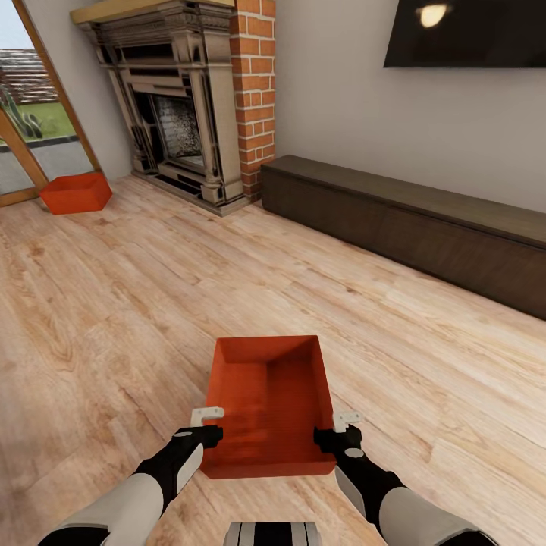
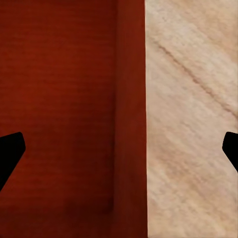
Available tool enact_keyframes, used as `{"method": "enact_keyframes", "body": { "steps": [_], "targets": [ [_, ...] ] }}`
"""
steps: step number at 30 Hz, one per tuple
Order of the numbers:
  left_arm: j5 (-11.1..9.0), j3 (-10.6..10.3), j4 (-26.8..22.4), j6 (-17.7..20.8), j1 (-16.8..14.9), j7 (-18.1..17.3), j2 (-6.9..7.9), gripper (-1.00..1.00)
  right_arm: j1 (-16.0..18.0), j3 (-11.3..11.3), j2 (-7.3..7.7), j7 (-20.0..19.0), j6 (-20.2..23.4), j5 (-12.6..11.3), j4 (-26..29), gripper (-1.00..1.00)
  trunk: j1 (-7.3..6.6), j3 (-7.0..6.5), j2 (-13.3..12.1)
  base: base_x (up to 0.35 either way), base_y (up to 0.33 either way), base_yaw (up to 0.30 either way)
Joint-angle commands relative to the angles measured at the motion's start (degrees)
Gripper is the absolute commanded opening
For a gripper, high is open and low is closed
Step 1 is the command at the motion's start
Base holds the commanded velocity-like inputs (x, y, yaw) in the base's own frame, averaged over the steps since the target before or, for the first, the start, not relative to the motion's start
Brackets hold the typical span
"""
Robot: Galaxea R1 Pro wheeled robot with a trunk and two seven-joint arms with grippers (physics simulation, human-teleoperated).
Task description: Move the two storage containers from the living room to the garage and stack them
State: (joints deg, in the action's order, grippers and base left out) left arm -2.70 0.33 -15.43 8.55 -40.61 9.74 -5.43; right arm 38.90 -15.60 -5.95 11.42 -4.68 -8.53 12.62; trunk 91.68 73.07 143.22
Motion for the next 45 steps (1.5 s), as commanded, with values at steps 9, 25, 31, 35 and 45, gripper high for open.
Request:
{"method": "enact_keyframes", "body": {
  "steps": [9,25,31,35,45],
  "targets": [
    [-0.29,0.02,-0.12,0.33,0.01,0.18,-0.02,1.00,0.04,-0.48,-0.02,0.27,-0.15,-0.61,-0.06,1.00,-0.01,0.04,0.02,0.000,0.000,0.000],
    [-0.26,-0.02,-0.12,0.26,0.01,0.19,-0.05,1.00,0.04,-0.48,-0.10,0.27,-0.23,-0.46,-0.06,1.00,-0.01,0.04,0.02,0.000,0.000,0.000],
    [-0.29,-0.08,-0.12,0.24,0.02,0.06,-0.02,1.00,0.04,-0.48,-0.05,0.27,-0.25,-0.51,-0.07,1.00,-0.01,0.04,0.02,0.000,0.000,0.000],
    [-0.29,-0.08,-0.06,0.27,0.04,0.03,-0.02,-1.00,0.04,-0.48,-0.03,0.27,-0.26,-0.54,-0.07,-1.00,-0.01,0.04,0.02,0.000,0.000,0.000],
    [-0.12,-0.57,-0.12,0.24,0.01,0.14,-0.10,-1.00,0.04,-0.48,-0.04,0.27,-0.24,-0.60,-0.07,-1.00,-0.01,0.04,0.02,0.000,0.000,0.000]
  ]
}}
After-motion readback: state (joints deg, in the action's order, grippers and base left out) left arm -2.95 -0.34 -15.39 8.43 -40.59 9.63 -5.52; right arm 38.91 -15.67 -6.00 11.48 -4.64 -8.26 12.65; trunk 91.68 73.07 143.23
